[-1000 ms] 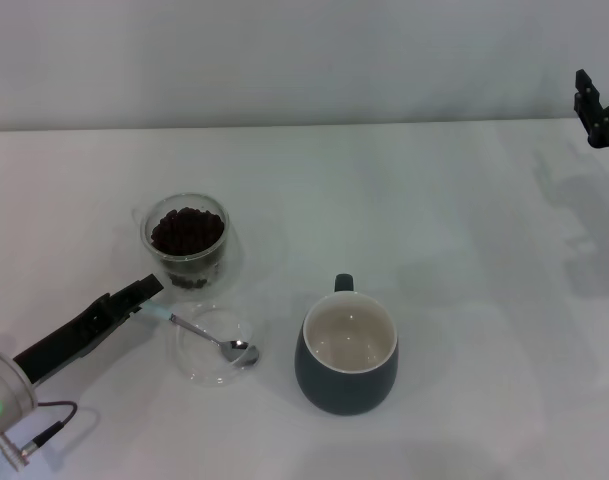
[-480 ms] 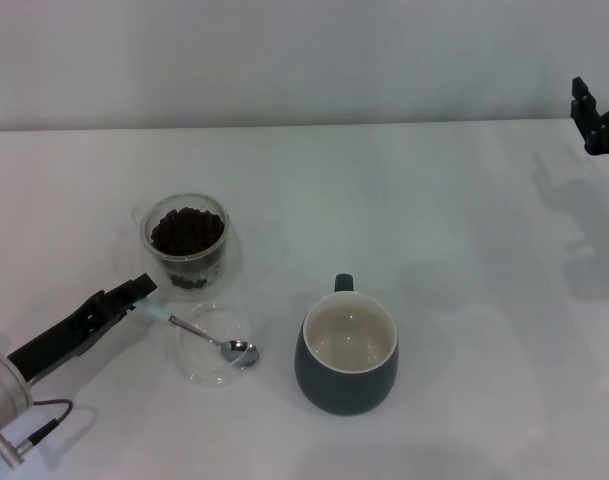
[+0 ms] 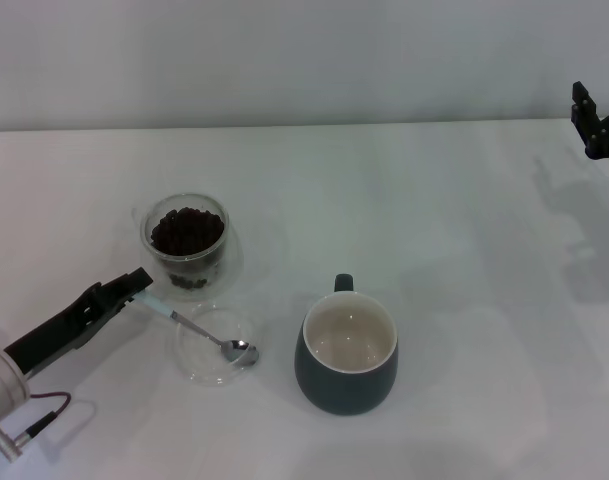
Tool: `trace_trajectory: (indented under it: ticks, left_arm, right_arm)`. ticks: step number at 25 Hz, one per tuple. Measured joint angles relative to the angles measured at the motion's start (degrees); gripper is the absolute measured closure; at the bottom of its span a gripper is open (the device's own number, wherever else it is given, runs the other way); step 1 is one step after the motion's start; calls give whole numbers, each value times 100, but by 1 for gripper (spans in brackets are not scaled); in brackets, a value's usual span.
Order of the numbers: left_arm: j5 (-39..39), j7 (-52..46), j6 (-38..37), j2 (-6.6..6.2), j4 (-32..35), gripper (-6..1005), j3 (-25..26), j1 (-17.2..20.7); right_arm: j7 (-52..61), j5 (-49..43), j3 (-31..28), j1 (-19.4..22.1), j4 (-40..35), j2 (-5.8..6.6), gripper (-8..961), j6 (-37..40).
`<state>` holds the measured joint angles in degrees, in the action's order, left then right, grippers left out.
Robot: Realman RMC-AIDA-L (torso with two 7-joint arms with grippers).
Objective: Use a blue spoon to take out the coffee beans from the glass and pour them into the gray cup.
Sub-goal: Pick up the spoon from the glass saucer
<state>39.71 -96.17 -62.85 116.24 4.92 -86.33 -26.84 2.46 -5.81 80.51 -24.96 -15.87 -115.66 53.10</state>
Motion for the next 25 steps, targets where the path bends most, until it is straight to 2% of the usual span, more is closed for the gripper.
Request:
trace_trajectory:
  ticks: [10, 25]
  left_arm:
    - [4, -153, 43, -41, 0, 783, -2, -21]
    - [110, -165, 197, 32, -62, 778, -41, -161]
  right_arm:
    - [0, -30, 0, -12, 2, -1, 429, 1]
    - [0, -35, 0, -35, 5, 9, 429, 8]
